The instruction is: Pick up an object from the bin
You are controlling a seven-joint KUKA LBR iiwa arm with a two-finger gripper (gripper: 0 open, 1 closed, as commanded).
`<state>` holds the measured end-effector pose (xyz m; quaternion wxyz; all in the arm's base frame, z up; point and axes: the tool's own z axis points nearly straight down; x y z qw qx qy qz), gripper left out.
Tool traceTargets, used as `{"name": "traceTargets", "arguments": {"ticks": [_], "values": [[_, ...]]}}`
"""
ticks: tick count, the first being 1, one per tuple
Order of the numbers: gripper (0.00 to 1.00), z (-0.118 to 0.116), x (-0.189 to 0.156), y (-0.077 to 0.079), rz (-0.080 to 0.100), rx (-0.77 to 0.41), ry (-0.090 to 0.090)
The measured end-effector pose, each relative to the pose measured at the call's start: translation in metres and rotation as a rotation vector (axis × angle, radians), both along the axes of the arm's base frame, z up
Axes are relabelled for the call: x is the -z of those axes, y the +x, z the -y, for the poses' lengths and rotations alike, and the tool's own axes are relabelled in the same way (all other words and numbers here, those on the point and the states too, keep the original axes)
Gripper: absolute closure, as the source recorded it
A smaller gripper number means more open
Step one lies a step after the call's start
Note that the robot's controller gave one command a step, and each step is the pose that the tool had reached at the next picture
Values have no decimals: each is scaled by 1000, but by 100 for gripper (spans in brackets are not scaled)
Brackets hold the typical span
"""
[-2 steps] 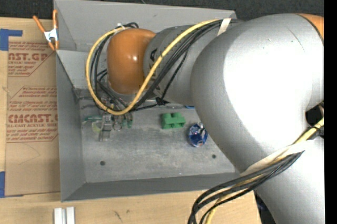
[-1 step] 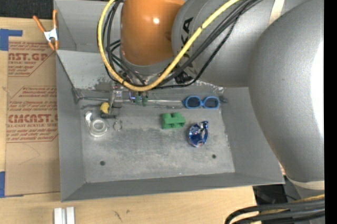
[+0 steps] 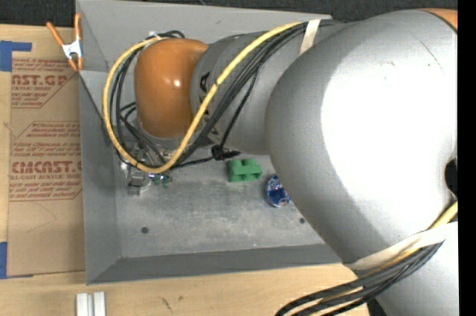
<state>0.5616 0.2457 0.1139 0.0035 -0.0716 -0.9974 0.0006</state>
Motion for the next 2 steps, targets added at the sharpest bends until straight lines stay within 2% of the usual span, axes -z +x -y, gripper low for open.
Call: {"name": "traceTargets", "arguments": {"ticks": [1,2], "values": [[0,1,-5,3,8,1,2],[0,22,39,23,7,57,2]]}}
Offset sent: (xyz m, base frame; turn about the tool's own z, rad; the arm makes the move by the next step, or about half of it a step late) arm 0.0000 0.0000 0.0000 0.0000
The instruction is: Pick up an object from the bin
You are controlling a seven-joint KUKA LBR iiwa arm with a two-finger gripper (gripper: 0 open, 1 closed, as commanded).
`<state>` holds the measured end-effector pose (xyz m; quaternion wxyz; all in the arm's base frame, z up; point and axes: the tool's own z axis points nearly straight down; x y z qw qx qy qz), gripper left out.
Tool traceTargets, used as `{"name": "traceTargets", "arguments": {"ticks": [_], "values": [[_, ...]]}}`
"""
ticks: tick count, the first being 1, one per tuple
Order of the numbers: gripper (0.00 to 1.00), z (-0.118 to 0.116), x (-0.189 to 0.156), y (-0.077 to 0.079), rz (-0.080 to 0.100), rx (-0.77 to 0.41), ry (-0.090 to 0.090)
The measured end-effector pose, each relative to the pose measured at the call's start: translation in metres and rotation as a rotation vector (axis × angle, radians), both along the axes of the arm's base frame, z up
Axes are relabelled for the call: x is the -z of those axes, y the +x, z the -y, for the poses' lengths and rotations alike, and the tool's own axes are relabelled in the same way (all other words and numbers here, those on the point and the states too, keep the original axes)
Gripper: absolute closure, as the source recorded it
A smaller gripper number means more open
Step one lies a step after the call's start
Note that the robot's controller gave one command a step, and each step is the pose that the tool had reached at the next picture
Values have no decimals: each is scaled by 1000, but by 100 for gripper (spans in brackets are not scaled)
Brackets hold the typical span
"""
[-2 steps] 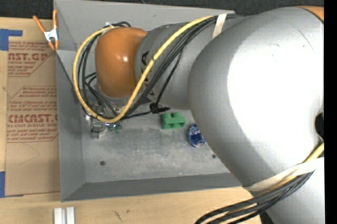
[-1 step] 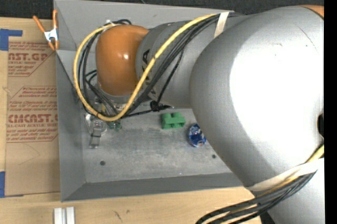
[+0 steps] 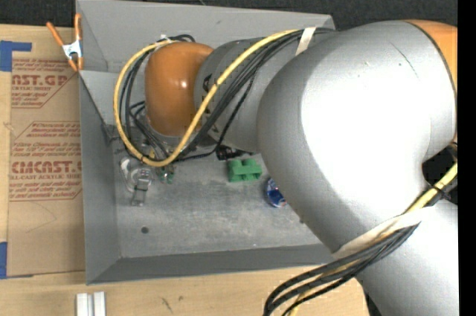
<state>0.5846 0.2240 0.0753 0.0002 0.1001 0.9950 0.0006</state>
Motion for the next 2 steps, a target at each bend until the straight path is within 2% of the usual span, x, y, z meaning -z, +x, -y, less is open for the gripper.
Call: {"name": "traceTargets", "arguments": {"ticks": [1,2], "values": [[100,-2,-4,1,2,-3,2],[100,-10,-234,-31,10,-113,2]]}}
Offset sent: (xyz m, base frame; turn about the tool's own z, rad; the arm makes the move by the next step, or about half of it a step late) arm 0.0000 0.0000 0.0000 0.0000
